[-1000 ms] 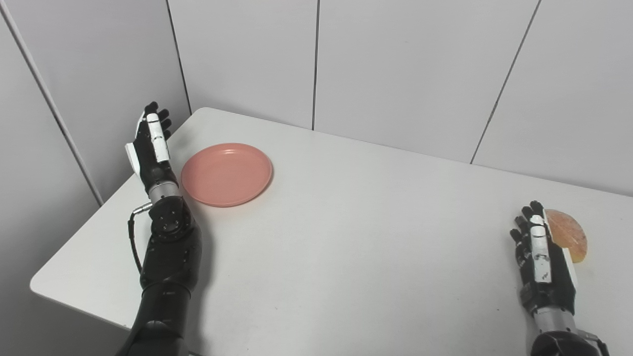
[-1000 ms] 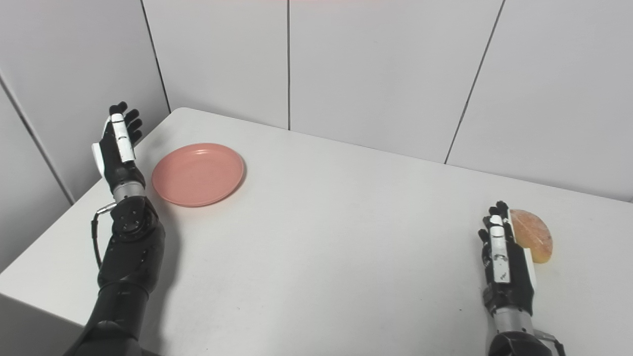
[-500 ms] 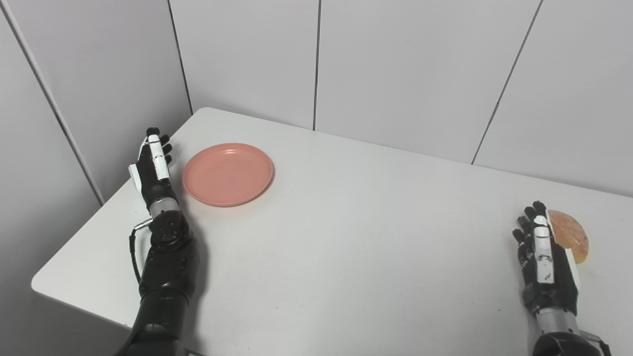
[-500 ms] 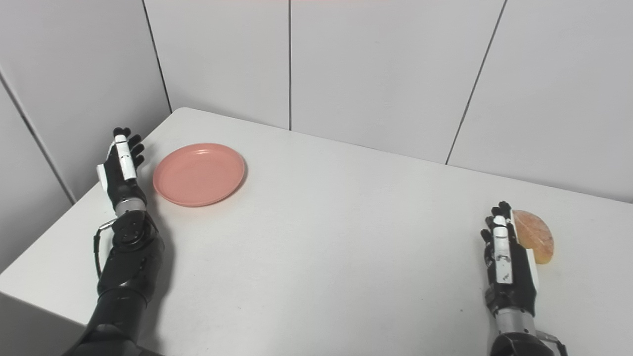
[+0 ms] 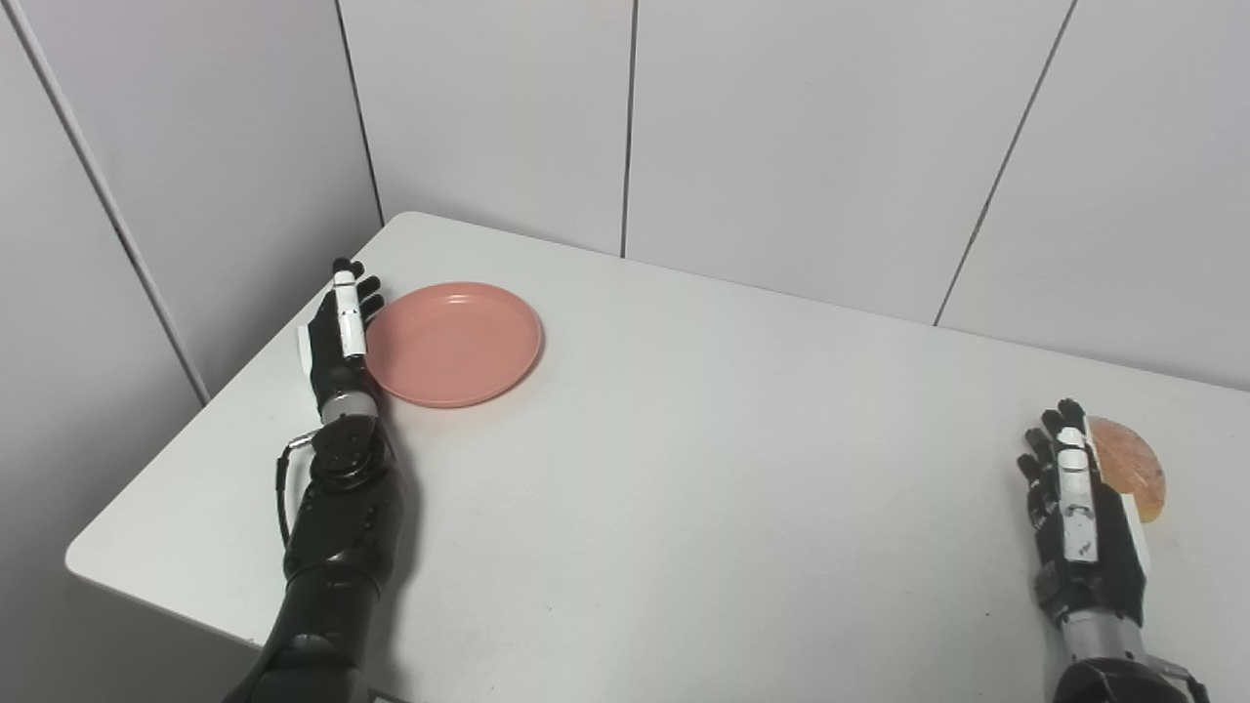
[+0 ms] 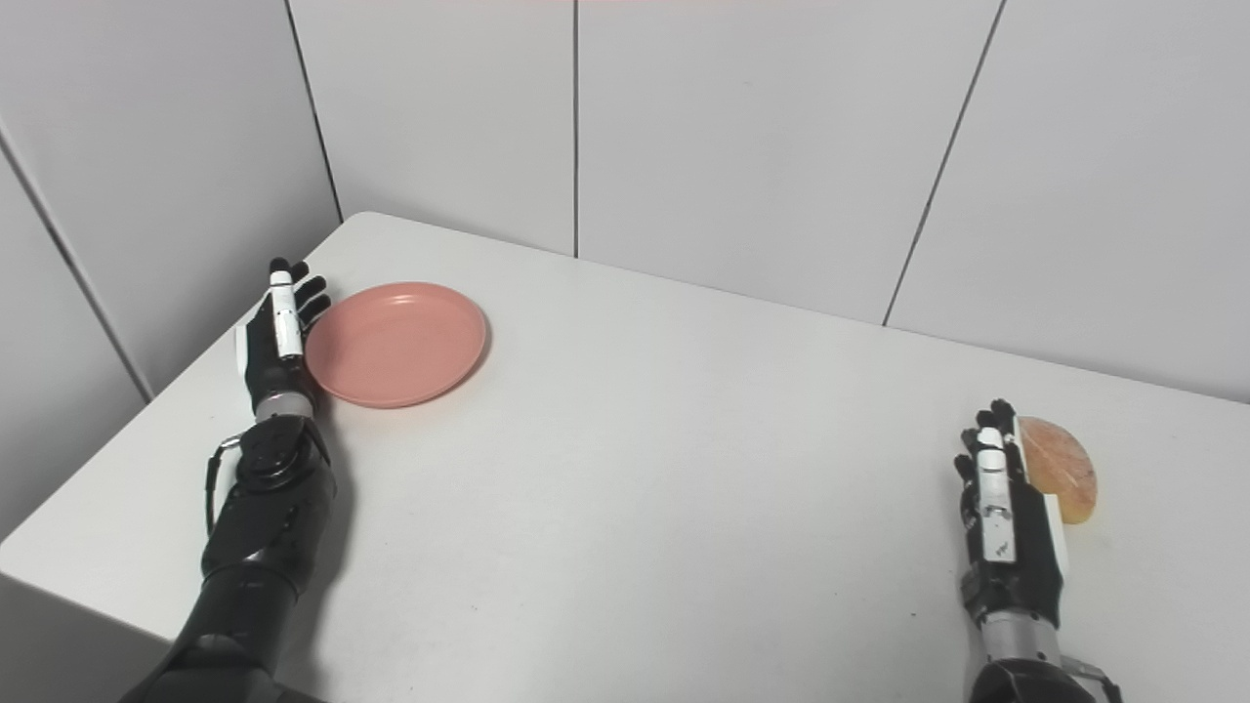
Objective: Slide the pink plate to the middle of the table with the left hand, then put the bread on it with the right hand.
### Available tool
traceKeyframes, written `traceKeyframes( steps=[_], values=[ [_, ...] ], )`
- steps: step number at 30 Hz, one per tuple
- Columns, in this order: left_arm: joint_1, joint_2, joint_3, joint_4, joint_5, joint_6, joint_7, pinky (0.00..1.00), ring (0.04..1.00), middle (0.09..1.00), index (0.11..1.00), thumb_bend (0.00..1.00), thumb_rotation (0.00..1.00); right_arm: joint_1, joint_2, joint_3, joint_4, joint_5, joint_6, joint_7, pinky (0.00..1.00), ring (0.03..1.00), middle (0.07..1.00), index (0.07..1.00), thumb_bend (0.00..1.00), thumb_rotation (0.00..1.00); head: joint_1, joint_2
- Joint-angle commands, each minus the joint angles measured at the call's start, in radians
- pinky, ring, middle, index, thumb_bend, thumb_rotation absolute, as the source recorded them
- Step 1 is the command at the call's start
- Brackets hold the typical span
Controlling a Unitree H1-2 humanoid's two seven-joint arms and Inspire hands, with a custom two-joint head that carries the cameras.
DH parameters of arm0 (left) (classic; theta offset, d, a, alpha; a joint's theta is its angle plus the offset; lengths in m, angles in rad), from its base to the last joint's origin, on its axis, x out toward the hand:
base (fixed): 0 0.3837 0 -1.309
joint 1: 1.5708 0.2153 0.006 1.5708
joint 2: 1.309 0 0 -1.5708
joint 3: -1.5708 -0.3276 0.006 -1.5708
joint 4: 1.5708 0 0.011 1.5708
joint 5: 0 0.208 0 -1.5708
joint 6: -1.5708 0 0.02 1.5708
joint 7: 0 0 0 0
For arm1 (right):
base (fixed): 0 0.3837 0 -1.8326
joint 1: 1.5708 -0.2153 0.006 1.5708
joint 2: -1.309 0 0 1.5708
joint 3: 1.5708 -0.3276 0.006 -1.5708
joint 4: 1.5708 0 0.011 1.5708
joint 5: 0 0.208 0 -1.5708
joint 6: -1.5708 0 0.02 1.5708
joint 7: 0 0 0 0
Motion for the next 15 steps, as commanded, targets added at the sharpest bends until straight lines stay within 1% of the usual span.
traceKeyframes(
  steps=[1, 7, 10, 15],
  values=[
    [-0.043, -0.013, -0.01, -0.012, -0.025, 0.015, -0.026, 0.82, 0.815, 0.799, 0.79, 0.58, 1.0, -0.023, 0.001, -0.003, -0.028, 0.007, -0.029, 0.006, 1.0, 0.989, 1.0, 1.0, 0.62, 0.89, -0.001, 0.002],
    [-0.061, -0.046, -0.004, -0.02, -0.069, 0.044, -0.036, 0.8, 0.798, 0.782, 0.774, 0.57, 1.0, -0.022, 0.005, -0.003, -0.037, 0.007, -0.027, 0.003, 1.0, 0.983, 0.999, 1.0, 0.63, 0.88, -0.003, 0.004],
    [-0.07, -0.065, 0.005, -0.023, -0.113, 0.058, -0.057, 0.8, 0.791, 0.774, 0.773, 0.57, 1.0, -0.023, 0.008, -0.003, -0.038, 0.005, -0.027, -0.002, 1.0, 0.982, 0.999, 1.0, 0.63, 0.88, -0.009, 0.006],
    [-0.064, -0.085, -0.016, -0.033, -0.125, 0.065, -0.089, 0.79, 0.791, 0.776, 0.774, 0.55, 1.0, -0.026, 0.013, -0.006, -0.038, 0.013, -0.021, 0.0, 1.0, 0.987, 1.0, 1.0, 0.62, 0.88, -0.016, 0.004]
  ],
)
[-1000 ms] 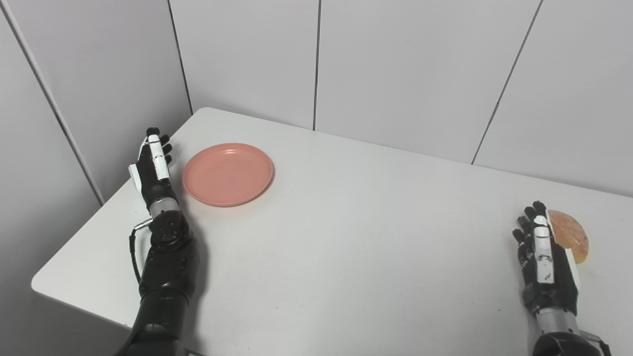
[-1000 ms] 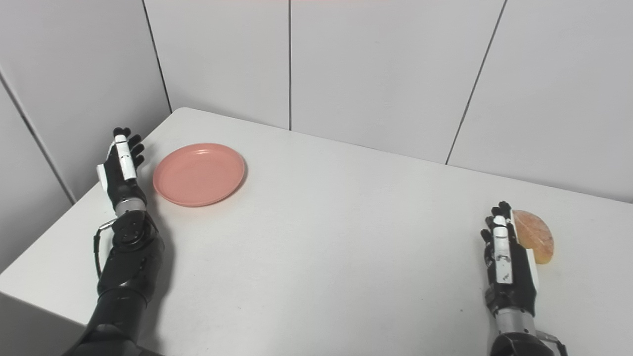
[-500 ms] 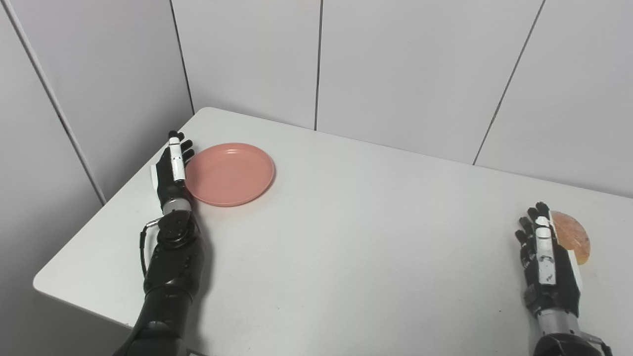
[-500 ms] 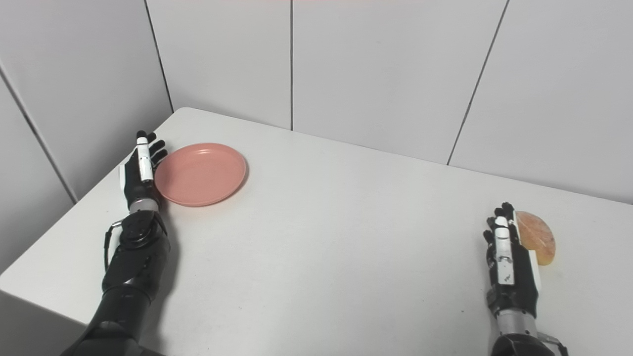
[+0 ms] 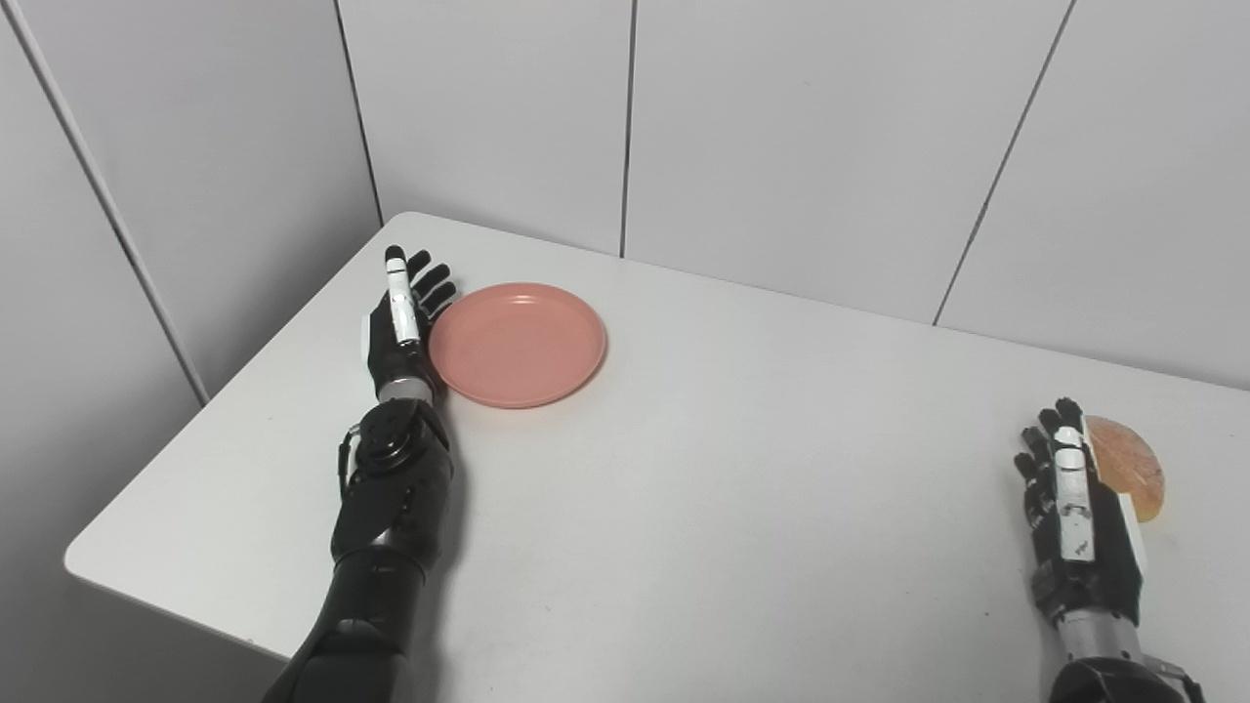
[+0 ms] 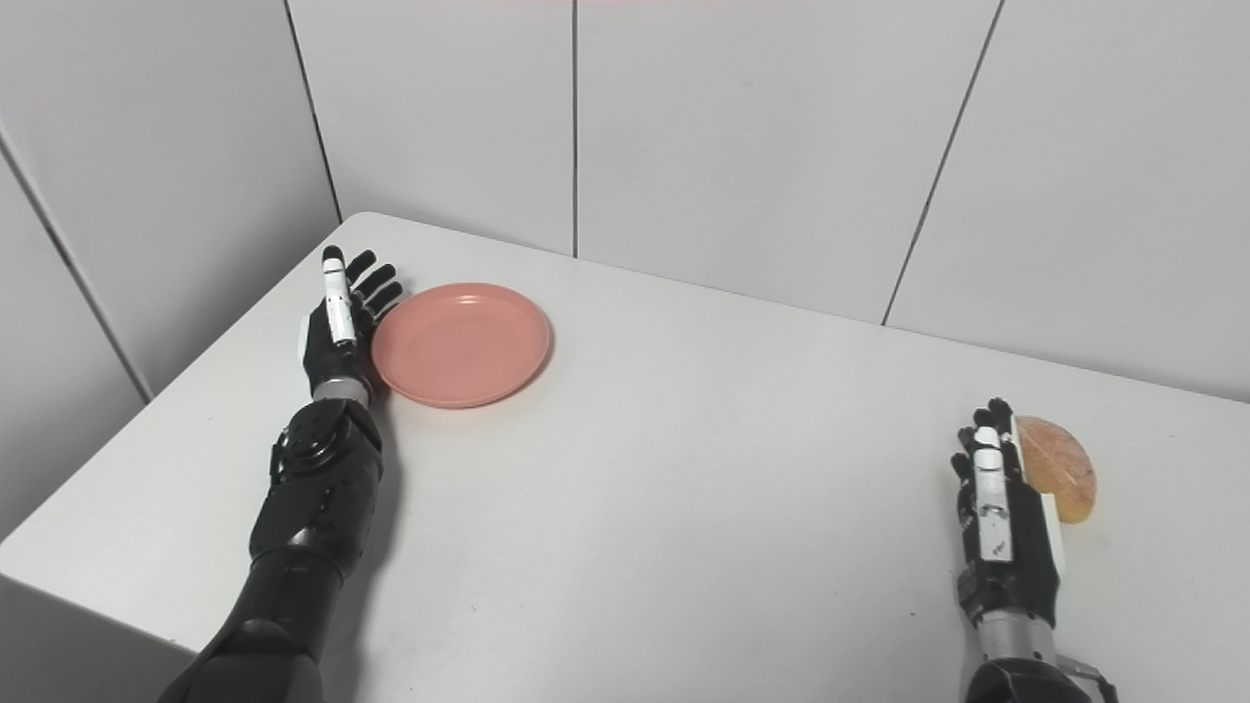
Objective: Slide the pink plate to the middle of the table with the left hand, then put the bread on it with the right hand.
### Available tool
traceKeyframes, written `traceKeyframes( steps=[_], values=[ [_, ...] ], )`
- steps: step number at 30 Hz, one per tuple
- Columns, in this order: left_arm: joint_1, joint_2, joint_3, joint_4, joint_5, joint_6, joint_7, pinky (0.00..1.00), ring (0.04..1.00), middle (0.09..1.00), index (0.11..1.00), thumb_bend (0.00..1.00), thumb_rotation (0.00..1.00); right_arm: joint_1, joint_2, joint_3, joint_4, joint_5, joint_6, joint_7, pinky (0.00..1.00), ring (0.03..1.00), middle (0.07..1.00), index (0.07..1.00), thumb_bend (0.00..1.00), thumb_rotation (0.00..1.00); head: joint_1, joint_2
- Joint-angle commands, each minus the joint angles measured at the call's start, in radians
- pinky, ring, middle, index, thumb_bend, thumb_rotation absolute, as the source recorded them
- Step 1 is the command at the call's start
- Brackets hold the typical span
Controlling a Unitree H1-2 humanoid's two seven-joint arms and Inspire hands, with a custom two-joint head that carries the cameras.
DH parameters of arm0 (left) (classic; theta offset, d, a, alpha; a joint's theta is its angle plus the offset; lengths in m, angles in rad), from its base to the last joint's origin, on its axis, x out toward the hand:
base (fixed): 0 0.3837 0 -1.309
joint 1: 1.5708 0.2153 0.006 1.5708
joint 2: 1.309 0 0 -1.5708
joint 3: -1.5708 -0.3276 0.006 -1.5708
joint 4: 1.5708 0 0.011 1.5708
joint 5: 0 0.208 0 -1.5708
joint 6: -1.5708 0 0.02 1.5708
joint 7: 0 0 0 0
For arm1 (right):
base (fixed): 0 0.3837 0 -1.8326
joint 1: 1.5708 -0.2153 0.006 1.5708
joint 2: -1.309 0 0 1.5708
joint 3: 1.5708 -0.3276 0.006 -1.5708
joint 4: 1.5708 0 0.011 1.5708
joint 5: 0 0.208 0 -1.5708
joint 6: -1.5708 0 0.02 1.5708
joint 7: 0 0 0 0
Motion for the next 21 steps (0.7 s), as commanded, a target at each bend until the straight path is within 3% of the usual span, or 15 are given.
traceKeyframes(
  steps=[1, 21],
  values=[
    [-0.019, -0.012, -0.017, -0.012, -0.005, 0.025, -0.02, 0.79, 0.788, 0.771, 0.771, 0.55, 1.0, -0.028, 0.004, -0.006, -0.034, 0.01, -0.024, 0.002, 1.0, 0.989, 1.0, 1.0, 0.61, 0.88, 0.001, 0.001],
    [-0.003, -0.068, -0.16, -0.033, 0.086, 0.077, -0.063, 0.82, 0.81, 0.792, 0.772, 0.54, 1.0, -0.039, 0.024, -0.007, -0.038, 0.012, -0.016, -0.022, 1.0, 0.975, 1.0, 1.0, 0.62, 0.86, -0.049, 0.017]
  ],
)
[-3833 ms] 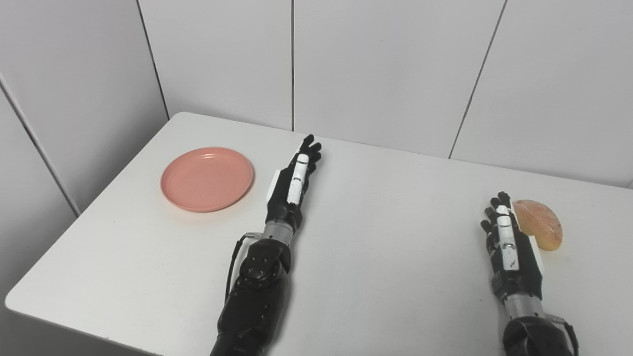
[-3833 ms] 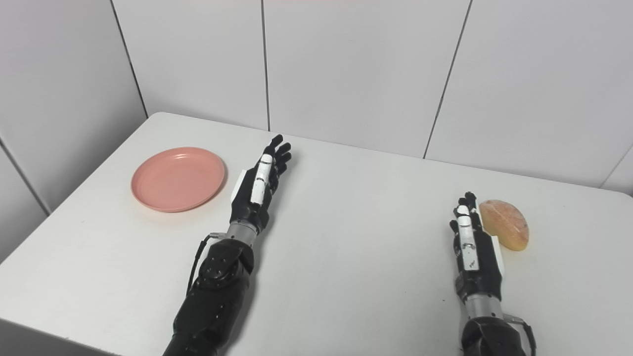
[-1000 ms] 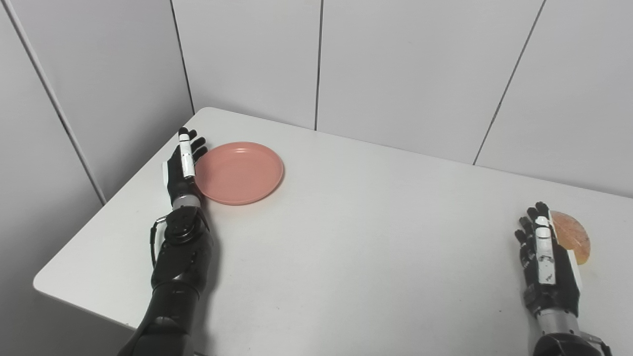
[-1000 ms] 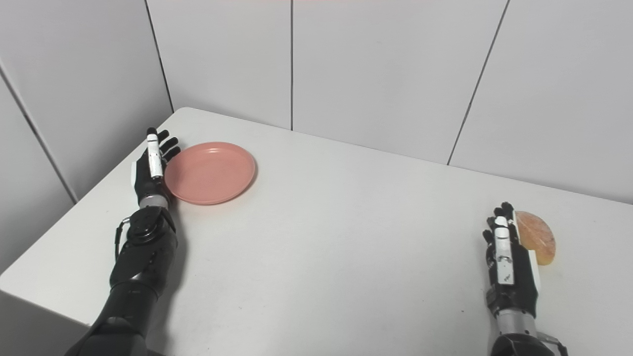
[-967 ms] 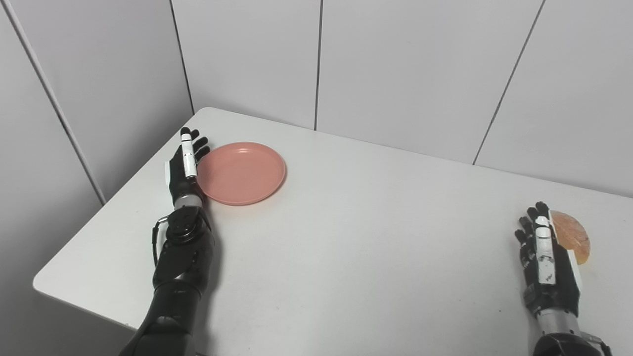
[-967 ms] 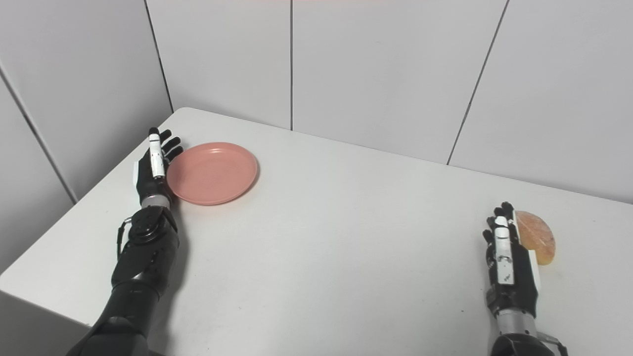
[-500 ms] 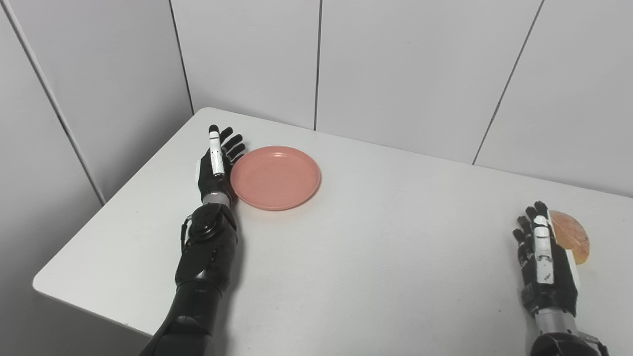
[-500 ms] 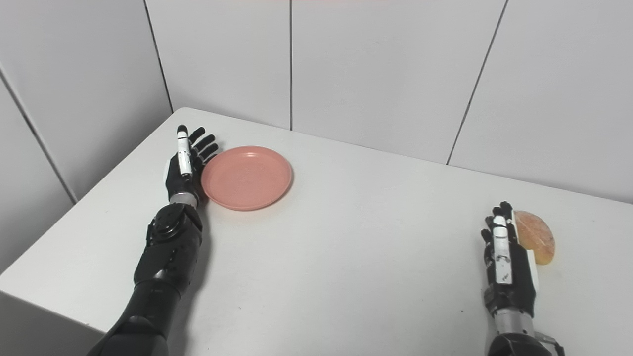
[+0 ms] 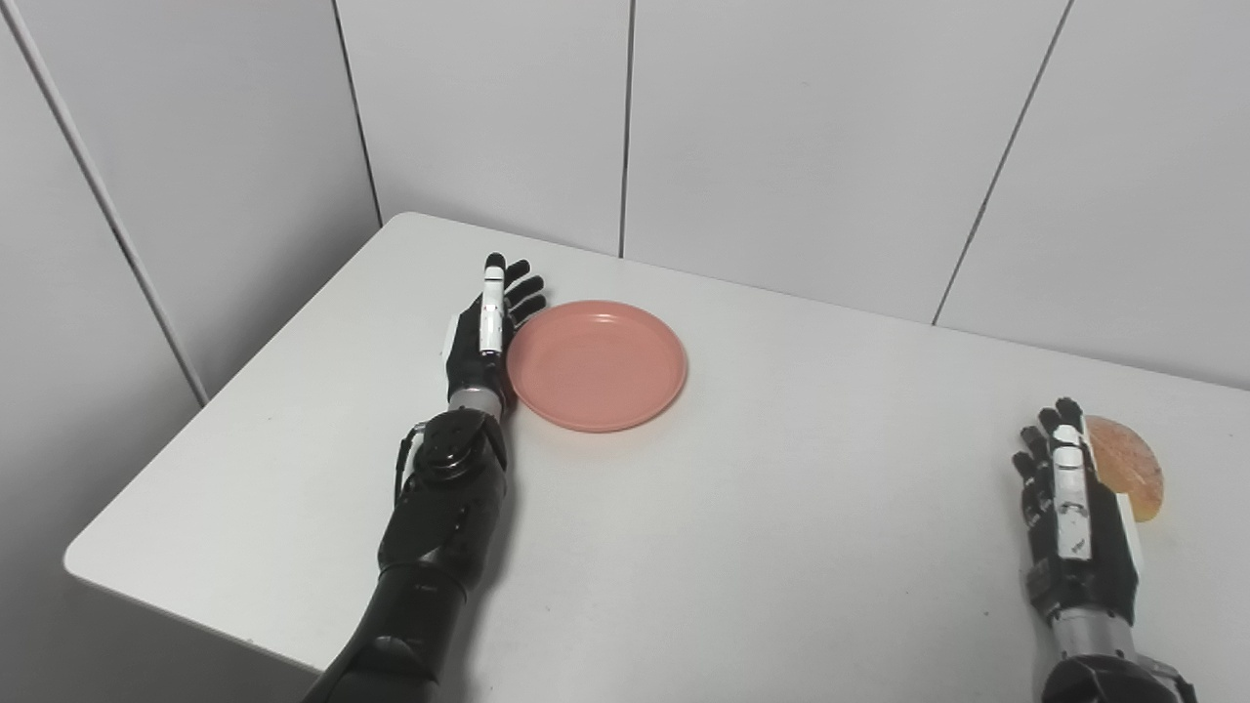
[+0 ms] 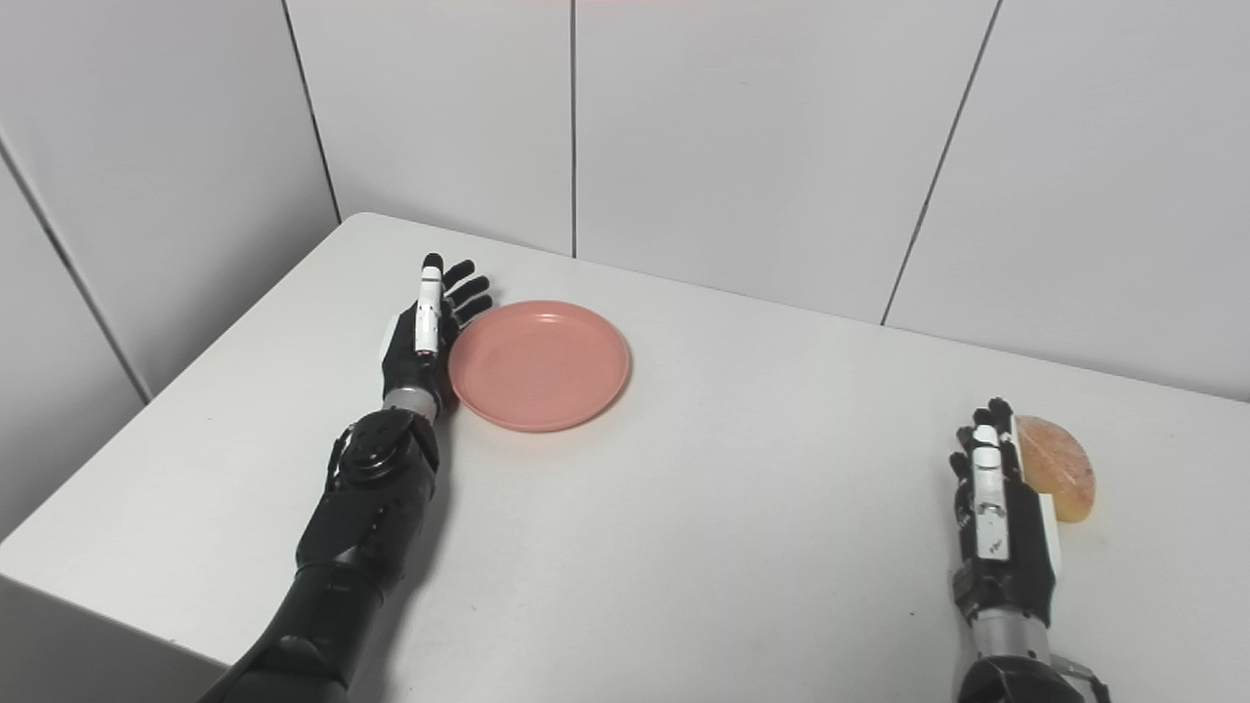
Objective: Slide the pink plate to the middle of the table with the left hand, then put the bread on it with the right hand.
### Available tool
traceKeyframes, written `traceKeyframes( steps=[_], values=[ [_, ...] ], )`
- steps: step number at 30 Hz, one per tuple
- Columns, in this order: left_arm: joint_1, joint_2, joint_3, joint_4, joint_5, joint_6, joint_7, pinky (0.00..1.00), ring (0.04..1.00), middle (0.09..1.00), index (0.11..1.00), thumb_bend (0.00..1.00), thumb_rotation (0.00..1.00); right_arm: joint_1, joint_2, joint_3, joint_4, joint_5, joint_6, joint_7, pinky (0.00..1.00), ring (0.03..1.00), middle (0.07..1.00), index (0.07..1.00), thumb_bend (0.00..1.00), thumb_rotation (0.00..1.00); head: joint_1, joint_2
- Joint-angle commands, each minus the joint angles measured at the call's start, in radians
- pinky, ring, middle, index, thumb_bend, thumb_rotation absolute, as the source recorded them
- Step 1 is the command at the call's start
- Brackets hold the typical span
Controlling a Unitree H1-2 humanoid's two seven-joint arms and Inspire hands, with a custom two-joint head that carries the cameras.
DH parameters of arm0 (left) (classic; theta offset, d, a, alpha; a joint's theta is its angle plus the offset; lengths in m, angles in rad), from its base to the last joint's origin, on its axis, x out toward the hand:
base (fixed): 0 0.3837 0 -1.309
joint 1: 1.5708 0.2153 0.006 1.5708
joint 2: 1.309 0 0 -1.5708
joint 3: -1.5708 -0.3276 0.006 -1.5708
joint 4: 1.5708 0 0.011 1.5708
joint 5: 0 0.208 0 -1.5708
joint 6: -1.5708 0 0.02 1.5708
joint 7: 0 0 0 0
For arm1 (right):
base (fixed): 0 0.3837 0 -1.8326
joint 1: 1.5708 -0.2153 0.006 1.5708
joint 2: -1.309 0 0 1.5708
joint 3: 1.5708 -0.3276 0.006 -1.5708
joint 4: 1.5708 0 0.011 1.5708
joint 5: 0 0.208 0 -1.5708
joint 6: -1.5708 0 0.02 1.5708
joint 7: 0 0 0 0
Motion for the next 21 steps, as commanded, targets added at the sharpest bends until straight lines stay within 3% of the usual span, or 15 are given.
traceKeyframes(
  steps=[1, 14, 21],
  values=[
    [-0.014, -0.012, -0.021, 0.003, 0.013, 0.025, -0.02, 0.81, 0.806, 0.79, 0.772, 0.54, 1.0, -0.04, 0.008, -0.003, -0.036, 0.008, -0.015, -0.002, 1.0, 0.978, 1.0, 1.0, 0.63, 0.86, -0.008, 0.003],
    [0.006, -0.035, -0.089, -0.037, 0.032, 0.056, -0.09, 0.82, 0.836, 0.829, 0.82, 0.52, 1.0, -0.042, 0.047, 0.016, -0.091, -0.026, 0.034, -0.049, 1.0, 0.972, 0.987, 0.999, 0.63, 0.83, -0.182, 0.05],
    [0.008, -0.059, -0.094, -0.036, 0.021, 0.083, -0.115, 0.82, 0.823, 0.804, 0.789, 0.54, 1.0, -0.047, 0.078, 0.019, -0.114, -0.036, 0.055, -0.078, 1.0, 0.974, 0.973, 0.982, 0.61, 0.8, -0.259, 0.062]
  ],
)
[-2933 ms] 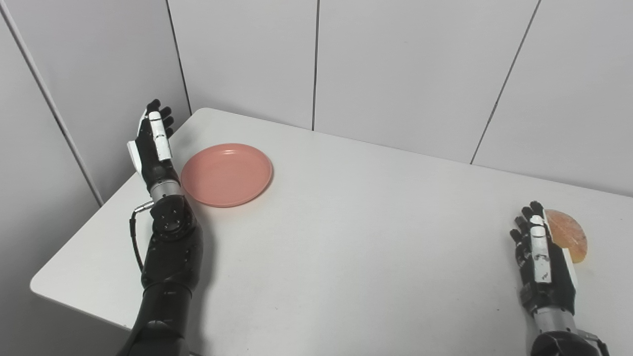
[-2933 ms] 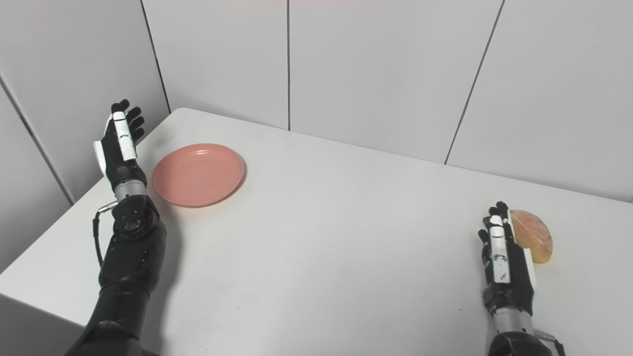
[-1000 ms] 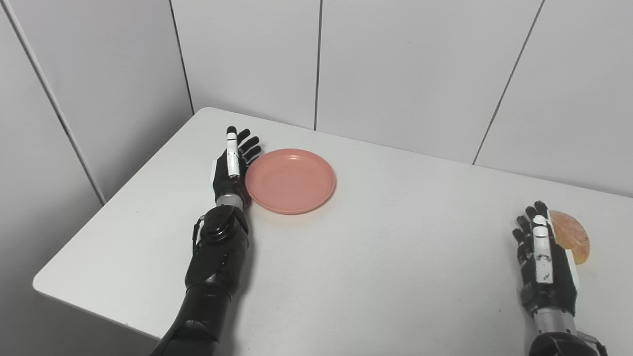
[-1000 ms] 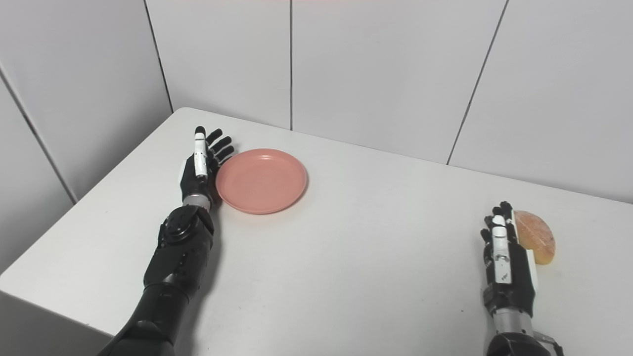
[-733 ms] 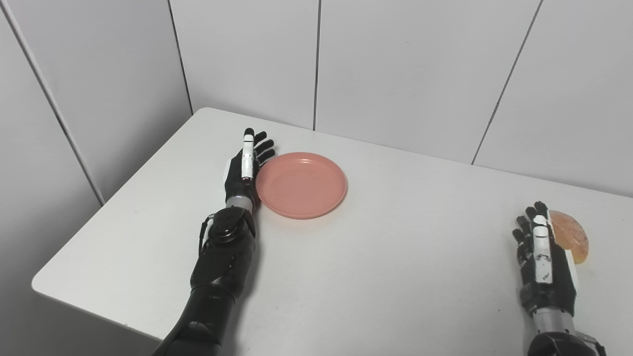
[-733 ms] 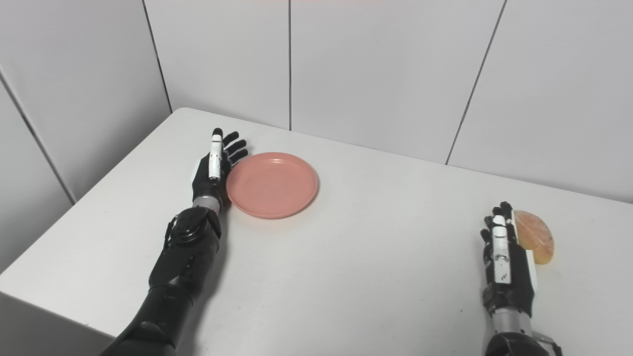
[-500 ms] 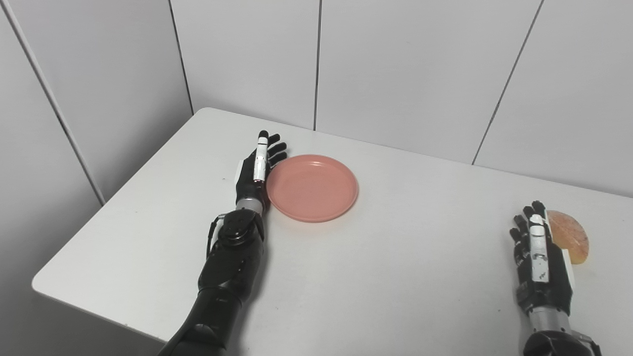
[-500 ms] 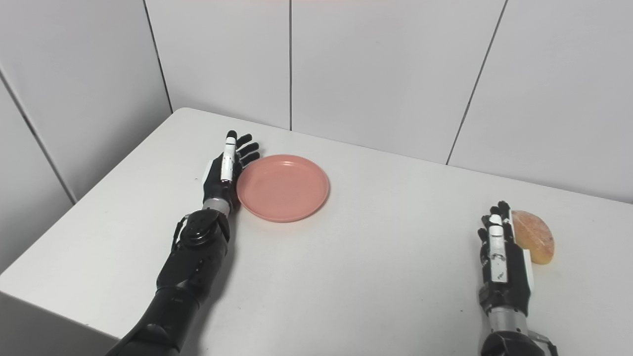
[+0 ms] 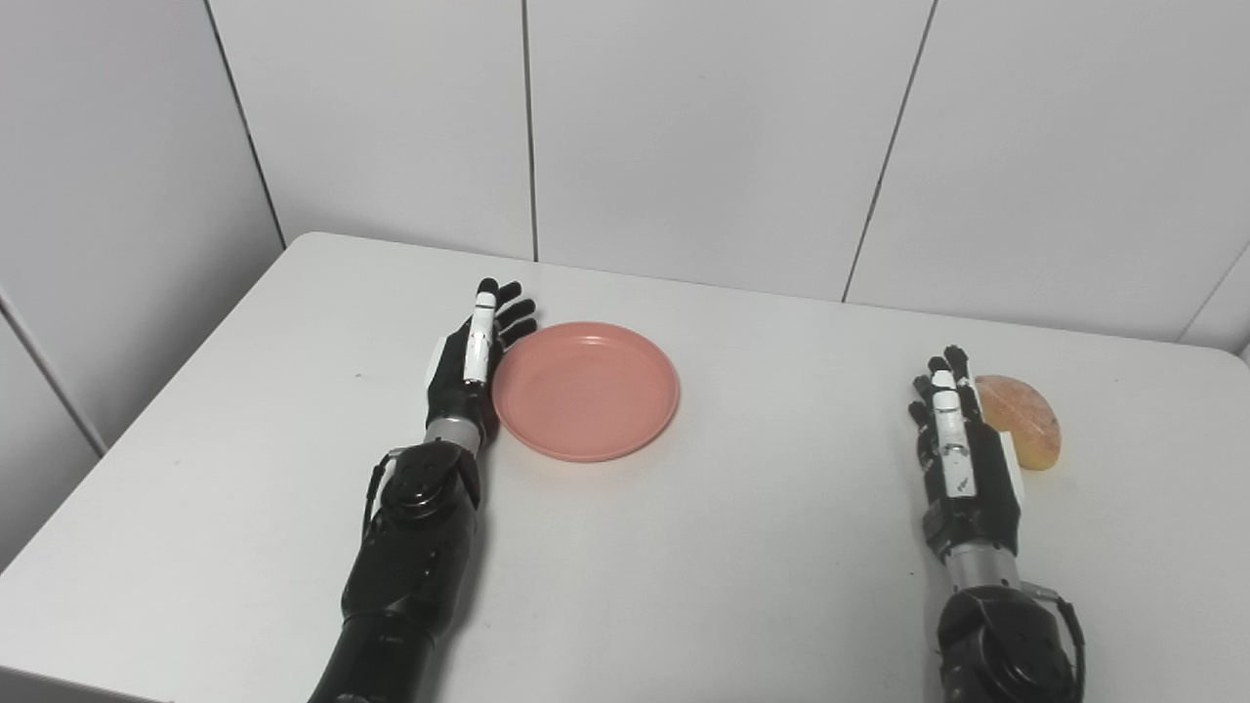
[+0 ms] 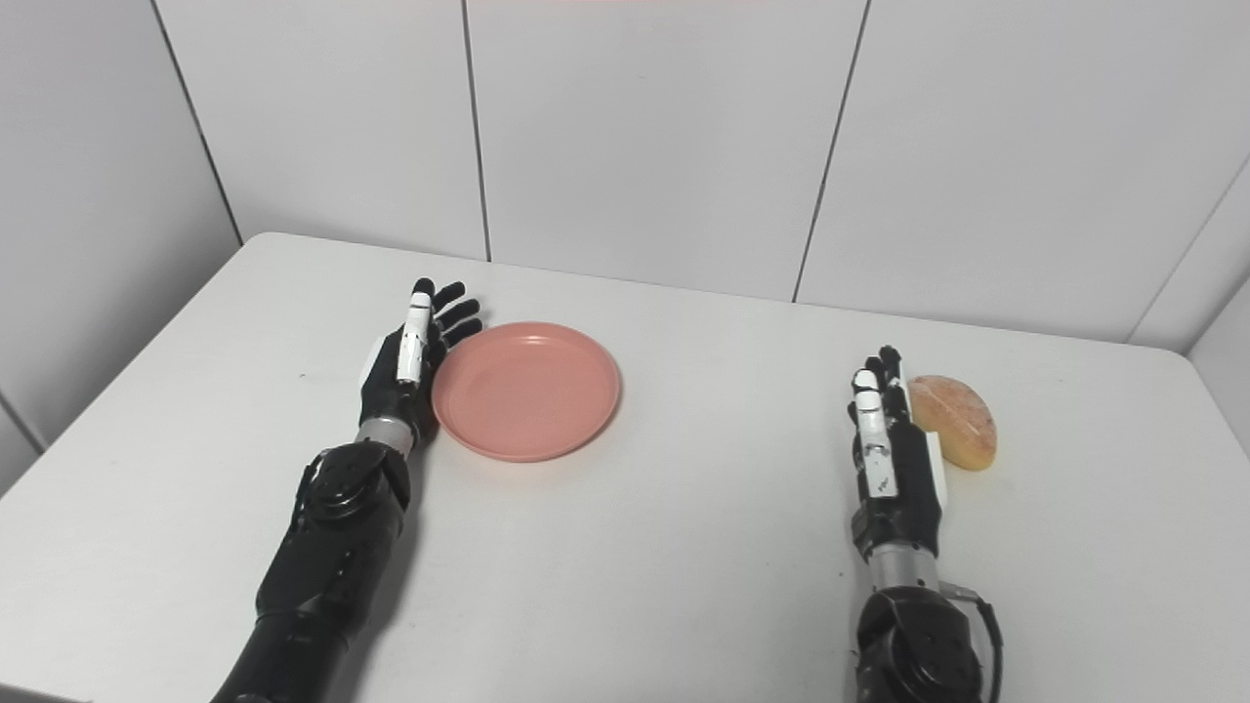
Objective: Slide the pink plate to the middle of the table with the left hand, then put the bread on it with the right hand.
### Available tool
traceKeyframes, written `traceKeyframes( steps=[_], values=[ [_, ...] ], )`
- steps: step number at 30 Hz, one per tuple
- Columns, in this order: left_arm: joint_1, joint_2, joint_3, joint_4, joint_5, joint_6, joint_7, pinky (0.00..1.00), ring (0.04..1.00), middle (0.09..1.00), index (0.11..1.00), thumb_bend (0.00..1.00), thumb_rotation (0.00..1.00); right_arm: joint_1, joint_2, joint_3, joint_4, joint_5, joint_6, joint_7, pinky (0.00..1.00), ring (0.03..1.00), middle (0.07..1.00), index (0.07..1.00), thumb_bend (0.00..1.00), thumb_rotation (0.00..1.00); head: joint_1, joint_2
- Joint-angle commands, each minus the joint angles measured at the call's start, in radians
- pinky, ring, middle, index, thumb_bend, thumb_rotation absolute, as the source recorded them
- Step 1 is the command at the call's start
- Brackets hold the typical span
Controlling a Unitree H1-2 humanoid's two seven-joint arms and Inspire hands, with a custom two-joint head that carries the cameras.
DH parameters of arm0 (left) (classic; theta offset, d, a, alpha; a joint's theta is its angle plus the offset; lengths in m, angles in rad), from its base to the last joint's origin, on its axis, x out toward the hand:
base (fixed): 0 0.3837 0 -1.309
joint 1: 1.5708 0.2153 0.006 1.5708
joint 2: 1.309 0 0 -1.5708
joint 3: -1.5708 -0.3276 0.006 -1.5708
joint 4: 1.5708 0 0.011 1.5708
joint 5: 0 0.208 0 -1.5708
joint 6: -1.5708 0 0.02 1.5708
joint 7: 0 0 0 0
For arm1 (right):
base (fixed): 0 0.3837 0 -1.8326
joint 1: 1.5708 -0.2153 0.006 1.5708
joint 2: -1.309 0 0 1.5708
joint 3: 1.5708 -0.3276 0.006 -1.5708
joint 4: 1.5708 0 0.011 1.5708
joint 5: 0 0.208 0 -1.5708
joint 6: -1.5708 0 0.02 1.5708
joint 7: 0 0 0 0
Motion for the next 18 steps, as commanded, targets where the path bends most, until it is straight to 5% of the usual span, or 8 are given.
traceKeyframes(
  steps=[1, 18],
  values=[
    [-0.002, -0.017, -0.003, -0.007, -0.015, 0.057, -0.018, 0.82, 0.823, 0.802, 0.786, 0.52, 1.0, -0.048, 0.007, 0.004, -0.042, -0.008, 0.012, -0.011, 1.0, 0.977, 0.974, 0.98, 0.6, 0.8, -0.02, 0.004],
    [0.08, -0.077, -0.035, -0.123, -0.024, 0.108, -0.082, 0.8, 0.798, 0.779, 0.764, 0.48, 1.0, -0.084, 0.032, 0.056, -0.026, -0.155, -0.028, -0.087, 0.94, 0.925, 0.951, 0.963, 0.61, 0.87, -0.204, 0.026]
  ],
)
